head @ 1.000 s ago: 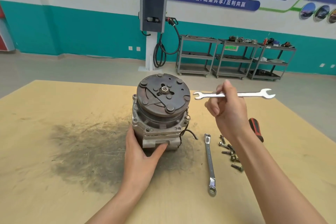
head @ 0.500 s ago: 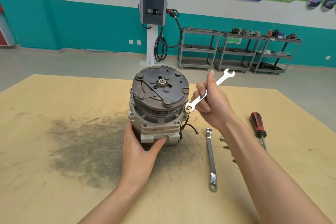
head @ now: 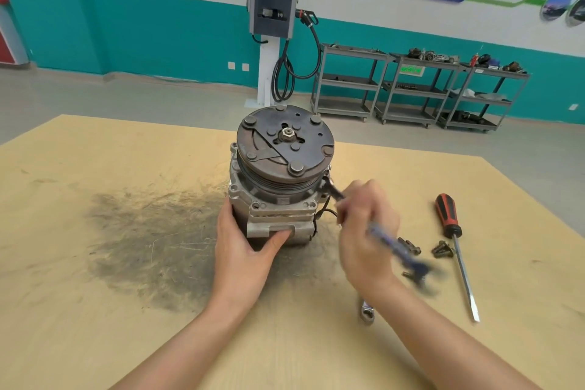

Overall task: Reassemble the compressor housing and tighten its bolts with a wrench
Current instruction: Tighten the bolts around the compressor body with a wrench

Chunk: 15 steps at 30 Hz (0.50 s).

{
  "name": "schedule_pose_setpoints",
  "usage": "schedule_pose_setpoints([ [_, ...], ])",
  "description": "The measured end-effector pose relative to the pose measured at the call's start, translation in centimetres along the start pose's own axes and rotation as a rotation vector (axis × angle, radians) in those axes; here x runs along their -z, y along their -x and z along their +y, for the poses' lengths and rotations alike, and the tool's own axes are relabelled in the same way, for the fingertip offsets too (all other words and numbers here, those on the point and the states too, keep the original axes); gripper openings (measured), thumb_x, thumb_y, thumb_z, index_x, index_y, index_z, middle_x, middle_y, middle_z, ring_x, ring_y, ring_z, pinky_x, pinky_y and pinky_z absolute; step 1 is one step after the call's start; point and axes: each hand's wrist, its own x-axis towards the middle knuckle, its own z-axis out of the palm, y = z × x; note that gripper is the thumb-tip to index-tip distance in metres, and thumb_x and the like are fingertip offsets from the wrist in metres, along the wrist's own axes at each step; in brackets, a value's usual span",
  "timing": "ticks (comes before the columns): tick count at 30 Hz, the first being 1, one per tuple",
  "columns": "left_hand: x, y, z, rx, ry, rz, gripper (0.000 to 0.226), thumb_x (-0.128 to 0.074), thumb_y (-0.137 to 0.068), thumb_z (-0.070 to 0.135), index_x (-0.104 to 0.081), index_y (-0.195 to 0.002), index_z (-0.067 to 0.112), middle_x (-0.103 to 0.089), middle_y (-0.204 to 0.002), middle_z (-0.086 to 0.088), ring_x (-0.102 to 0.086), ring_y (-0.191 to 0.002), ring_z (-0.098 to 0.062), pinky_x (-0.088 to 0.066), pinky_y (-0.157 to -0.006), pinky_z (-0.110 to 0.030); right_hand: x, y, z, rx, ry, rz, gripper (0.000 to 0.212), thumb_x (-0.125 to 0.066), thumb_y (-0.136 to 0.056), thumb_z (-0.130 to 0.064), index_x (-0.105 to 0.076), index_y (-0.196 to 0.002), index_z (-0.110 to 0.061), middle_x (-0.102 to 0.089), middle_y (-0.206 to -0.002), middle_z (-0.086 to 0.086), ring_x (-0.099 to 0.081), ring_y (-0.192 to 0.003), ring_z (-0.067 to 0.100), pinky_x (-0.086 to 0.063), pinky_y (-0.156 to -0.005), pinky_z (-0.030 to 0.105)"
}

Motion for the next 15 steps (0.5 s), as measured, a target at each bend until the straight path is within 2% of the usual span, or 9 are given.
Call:
schedule_pose_setpoints([
  [1, 0.0, 0.0, 0.0, -0.005, 0.001, 0.002, 0.073, -0.082, -0.07, 0.032, -0.045, -0.132, 0.022, -0.056, -0.126, 0.007, -0.052, -0.116, -0.006, -0.037, -0.089, -0.011, -0.2, 0.7, -0.1, 0.062, 0.062, -0.056, 0.046, -0.034, -0.103, -0.041, -0.047, -0.067, -0.014, -0.043, -0.057, 0.002, -0.036, -0.046, 0.009, -0.029, -0.043, 0.021],
  [3, 0.0, 0.1, 0.1, -0.006, 0.006, 0.002, 0.076, -0.082, -0.069, 0.033, -0.044, -0.133, 0.021, -0.056, -0.127, 0.008, -0.051, -0.118, -0.007, -0.039, -0.094, -0.02, -0.3, 0.6, -0.7, -0.015, 0.072, -0.044, 0.048, -0.036, -0.099, -0.051, -0.047, -0.068, -0.016, -0.046, -0.058, 0.001, -0.039, -0.046, 0.008, -0.031, -0.041, 0.021],
  [6, 0.1, 0.2, 0.2, -0.001, 0.023, -0.001, 0.078, -0.082, -0.068, 0.034, -0.044, -0.135, 0.021, -0.055, -0.127, 0.009, -0.05, -0.118, -0.005, -0.041, -0.1, -0.025, 0.4, -1.5, -1.5, -0.192, -0.121, 0.073, 0.051, -0.033, -0.091, -0.068, -0.054, -0.064, -0.031, -0.048, -0.051, -0.007, -0.041, -0.043, 0.007, -0.032, -0.041, 0.018],
  [8, 0.2, 0.1, 0.2, -0.003, 0.031, -0.002, 0.079, -0.082, -0.067, 0.033, -0.043, -0.135, 0.02, -0.055, -0.128, 0.008, -0.051, -0.119, -0.007, -0.041, -0.102, -0.027, 1.0, -3.4, -1.3, -0.33, -0.251, 0.089, 0.059, -0.028, -0.094, -0.066, -0.054, -0.055, -0.03, -0.043, -0.044, -0.006, -0.035, -0.036, 0.01, -0.026, -0.038, 0.017],
  [10, 0.2, 0.1, 0.2, -0.001, 0.031, -0.002, 0.081, -0.081, -0.066, 0.035, -0.043, -0.136, 0.02, -0.055, -0.129, 0.009, -0.05, -0.12, -0.006, -0.04, -0.1, -0.02, 1.2, -5.1, -0.7, -0.477, -0.338, 0.042, 0.066, -0.022, -0.099, -0.058, -0.051, -0.05, -0.025, -0.035, -0.039, -0.003, -0.027, -0.032, 0.011, -0.02, -0.036, 0.016],
  [12, 0.2, 0.1, 0.2, 0.0, 0.038, -0.007, 0.081, -0.081, -0.066, 0.037, -0.043, -0.136, 0.022, -0.054, -0.127, 0.011, -0.05, -0.117, -0.001, -0.038, -0.091, -0.006, 1.3, -6.1, 0.0, -0.602, -0.394, -0.036, 0.069, -0.02, -0.099, -0.056, -0.049, -0.049, -0.019, -0.03, -0.036, -0.001, -0.023, -0.031, 0.011, -0.02, -0.034, 0.016],
  [15, 0.2, 0.1, 0.3, 0.001, 0.046, -0.012, 0.083, -0.08, -0.064, 0.042, -0.043, -0.136, 0.024, -0.054, -0.127, 0.013, -0.05, -0.114, 0.006, -0.037, -0.086, 0.0, 1.0, -7.0, 1.0, -0.72, -0.445, -0.186, 0.068, -0.02, -0.098, -0.056, -0.047, -0.051, -0.015, -0.027, -0.036, 0.0, -0.019, -0.03, 0.01, -0.021, -0.032, 0.017],
])
